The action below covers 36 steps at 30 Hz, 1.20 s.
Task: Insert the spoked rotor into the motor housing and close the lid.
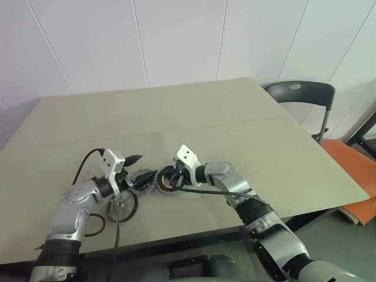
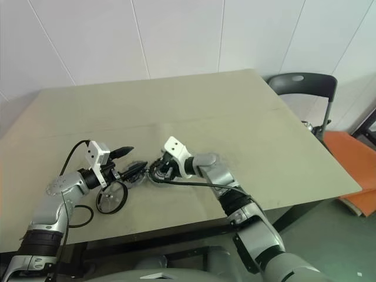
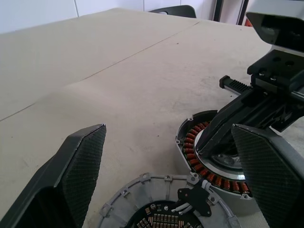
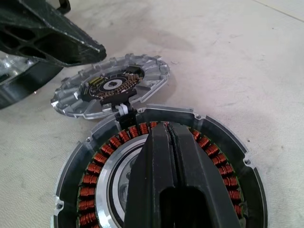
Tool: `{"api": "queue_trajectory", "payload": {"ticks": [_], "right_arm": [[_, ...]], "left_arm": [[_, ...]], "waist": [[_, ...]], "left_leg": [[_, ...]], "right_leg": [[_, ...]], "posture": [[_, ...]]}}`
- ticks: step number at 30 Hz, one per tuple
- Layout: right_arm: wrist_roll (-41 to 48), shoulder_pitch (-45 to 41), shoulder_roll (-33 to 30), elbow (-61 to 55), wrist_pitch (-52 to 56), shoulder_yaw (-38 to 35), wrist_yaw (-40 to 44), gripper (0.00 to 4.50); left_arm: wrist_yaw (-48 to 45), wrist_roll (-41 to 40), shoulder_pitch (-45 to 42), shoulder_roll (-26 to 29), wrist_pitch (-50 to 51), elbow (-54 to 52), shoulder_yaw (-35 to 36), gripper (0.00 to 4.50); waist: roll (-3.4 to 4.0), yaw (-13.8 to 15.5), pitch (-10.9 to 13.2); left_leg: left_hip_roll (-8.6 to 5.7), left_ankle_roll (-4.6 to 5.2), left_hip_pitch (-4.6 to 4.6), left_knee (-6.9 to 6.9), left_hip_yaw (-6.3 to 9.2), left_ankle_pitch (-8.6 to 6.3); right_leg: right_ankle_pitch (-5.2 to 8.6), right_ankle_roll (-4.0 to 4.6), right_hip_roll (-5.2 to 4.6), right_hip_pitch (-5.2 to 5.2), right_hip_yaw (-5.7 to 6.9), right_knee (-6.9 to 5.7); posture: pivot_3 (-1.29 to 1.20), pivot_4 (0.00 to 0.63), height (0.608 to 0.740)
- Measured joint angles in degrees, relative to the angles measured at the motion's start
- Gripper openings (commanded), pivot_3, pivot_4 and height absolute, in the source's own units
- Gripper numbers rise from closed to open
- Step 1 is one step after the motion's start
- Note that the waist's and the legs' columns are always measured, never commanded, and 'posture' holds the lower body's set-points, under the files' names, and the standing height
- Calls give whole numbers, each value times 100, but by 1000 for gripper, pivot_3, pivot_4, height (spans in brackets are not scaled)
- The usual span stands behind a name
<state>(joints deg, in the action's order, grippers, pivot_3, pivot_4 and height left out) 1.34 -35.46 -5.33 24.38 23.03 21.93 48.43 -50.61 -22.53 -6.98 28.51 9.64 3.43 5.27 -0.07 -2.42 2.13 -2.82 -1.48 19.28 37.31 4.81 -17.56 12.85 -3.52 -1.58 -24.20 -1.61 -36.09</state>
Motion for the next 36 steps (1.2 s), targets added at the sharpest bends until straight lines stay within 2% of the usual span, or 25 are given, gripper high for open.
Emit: {"api": "queue_trajectory", "payload": {"ticks": [5,8,15,25,29,34,36], "right_arm": [[-52,-83,-93,-26,153,139,136,42],[-41,-74,-132,-33,178,152,192,42],[848,-91,26,270,303,-953,215,42],[1030,-128,-263,88,321,-1000,769,42],[1078,-136,-281,-34,317,-992,855,42],[1076,-137,-492,-89,308,-896,1066,42],[1075,-133,-578,-152,308,-866,1166,42]], "left_arm": [[5,0,0,0,0,0,0,4500],[9,1,0,0,0,0,1,4500],[10,3,-3,0,-1,1,1,4500],[5,-84,-49,-1,37,-25,24,4500],[118,-677,-6,-70,501,-500,323,4500],[768,-2363,646,51,1947,-1703,1389,4500],[1108,-2912,1005,173,2515,-1884,1807,4500]], "waist": [[5,5,-6],[10,19,-4],[3,5,18],[3,-2,21],[-3,-3,24],[-2,-29,26],[0,-14,31]], "left_leg": [[0,0,-28,-1,1,0],[-1,1,-91,-10,3,-2],[0,0,-81,-7,4,-1],[1,1,-63,-20,3,-1],[2,1,-62,-20,4,-1],[6,3,-62,-23,3,-3],[8,3,-63,-22,3,-3]], "right_leg": [[2,-1,0,33,3,4],[28,-8,-2,96,11,18],[18,-26,0,84,10,14],[10,-4,-2,63,4,15],[12,-9,-2,62,5,15],[22,-24,-1,61,2,18],[23,-24,1,61,3,16]], "posture": [[0,0,740],[0,0,740],[0,0,740],[0,0,740],[0,0,740],[0,0,740],[0,0,740]]}}
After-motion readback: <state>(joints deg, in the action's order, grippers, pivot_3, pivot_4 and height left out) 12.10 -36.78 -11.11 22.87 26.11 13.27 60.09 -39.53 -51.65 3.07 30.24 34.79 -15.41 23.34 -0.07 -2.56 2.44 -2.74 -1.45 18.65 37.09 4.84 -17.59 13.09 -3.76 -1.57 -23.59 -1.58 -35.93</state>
